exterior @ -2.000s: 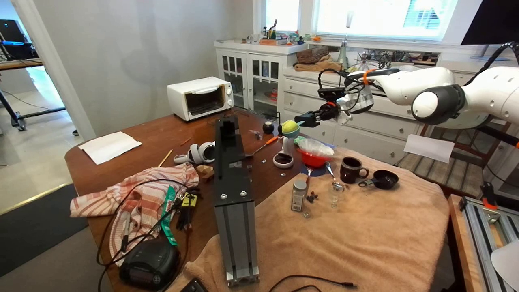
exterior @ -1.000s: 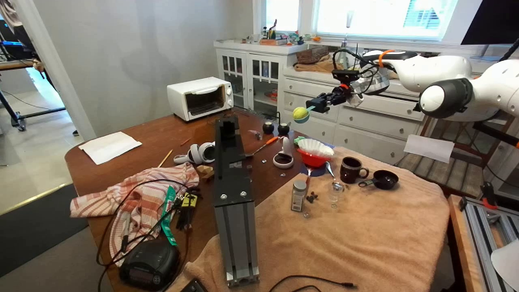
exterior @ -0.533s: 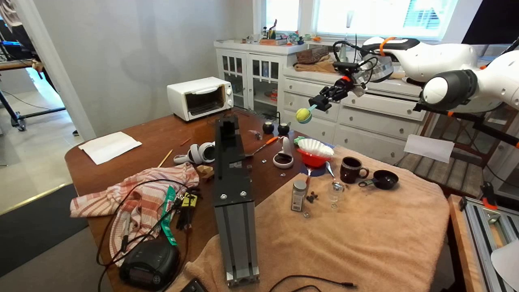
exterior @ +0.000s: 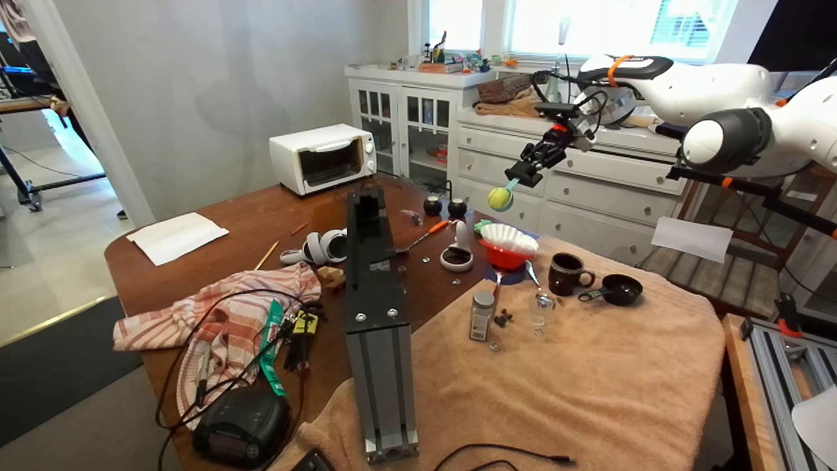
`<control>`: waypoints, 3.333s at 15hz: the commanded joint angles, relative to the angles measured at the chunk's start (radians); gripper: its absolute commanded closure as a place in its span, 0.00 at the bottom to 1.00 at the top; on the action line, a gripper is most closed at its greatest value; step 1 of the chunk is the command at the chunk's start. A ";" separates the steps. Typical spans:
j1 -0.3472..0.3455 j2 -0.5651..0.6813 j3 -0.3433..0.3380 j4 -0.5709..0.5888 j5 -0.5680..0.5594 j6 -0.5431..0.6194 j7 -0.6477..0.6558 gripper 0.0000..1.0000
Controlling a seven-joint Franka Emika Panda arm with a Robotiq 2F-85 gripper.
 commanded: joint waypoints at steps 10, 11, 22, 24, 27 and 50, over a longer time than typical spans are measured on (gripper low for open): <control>0.010 -0.039 0.018 -0.014 -0.195 -0.063 -0.027 0.78; 0.010 -0.040 0.021 -0.013 -0.203 -0.071 -0.034 0.78; 0.019 -0.081 0.033 -0.014 -0.261 -0.087 -0.160 0.78; 0.016 -0.099 0.040 -0.019 -0.259 -0.089 -0.171 0.78; 0.015 -0.121 0.046 -0.025 -0.255 -0.101 -0.179 0.78; 0.078 -0.109 0.031 0.019 -0.335 -0.064 -0.232 0.78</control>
